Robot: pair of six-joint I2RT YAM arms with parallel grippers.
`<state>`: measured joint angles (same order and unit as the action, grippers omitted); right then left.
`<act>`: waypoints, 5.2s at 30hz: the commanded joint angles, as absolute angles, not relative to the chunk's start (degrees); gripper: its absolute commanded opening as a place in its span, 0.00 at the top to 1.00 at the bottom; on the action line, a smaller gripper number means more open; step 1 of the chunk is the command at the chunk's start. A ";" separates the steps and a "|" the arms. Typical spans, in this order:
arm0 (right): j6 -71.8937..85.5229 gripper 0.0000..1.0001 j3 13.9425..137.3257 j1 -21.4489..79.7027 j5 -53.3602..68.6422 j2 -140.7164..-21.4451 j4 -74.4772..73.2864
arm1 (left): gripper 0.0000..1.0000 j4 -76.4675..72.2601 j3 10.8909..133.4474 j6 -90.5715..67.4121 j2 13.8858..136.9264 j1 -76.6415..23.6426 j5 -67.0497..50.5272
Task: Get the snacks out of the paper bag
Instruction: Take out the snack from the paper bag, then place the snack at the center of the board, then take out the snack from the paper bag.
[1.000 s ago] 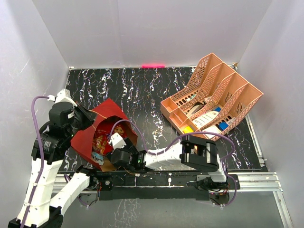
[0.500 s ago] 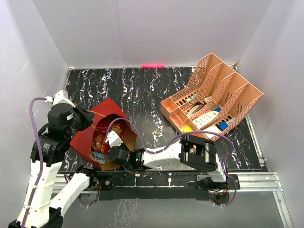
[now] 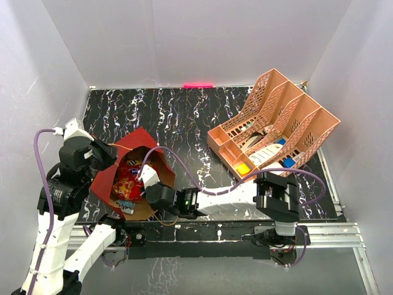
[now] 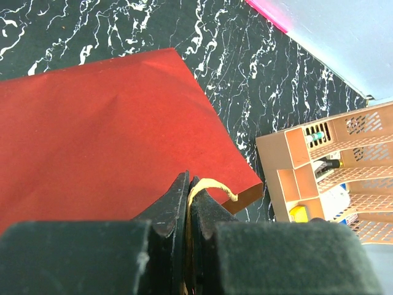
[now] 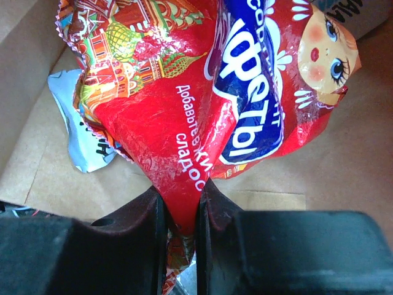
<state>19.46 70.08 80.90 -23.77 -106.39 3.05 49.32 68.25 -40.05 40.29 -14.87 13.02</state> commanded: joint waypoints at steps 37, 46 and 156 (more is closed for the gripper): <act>60.29 0.93 55.93 63.73 15.00 -82.40 33.90 | 1.00 49.31 70.02 -38.25 41.65 -15.05 19.45; 45.36 0.93 58.74 63.54 16.49 -70.10 18.84 | 1.00 48.17 69.05 -38.03 40.51 -15.04 20.79; -47.32 0.37 65.17 77.40 2.12 -104.61 20.81 | 1.00 44.26 61.92 -36.76 31.49 -15.12 1.03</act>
<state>-38.68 59.53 79.79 -0.91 -100.47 14.57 45.41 59.92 -37.60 29.76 -14.87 3.55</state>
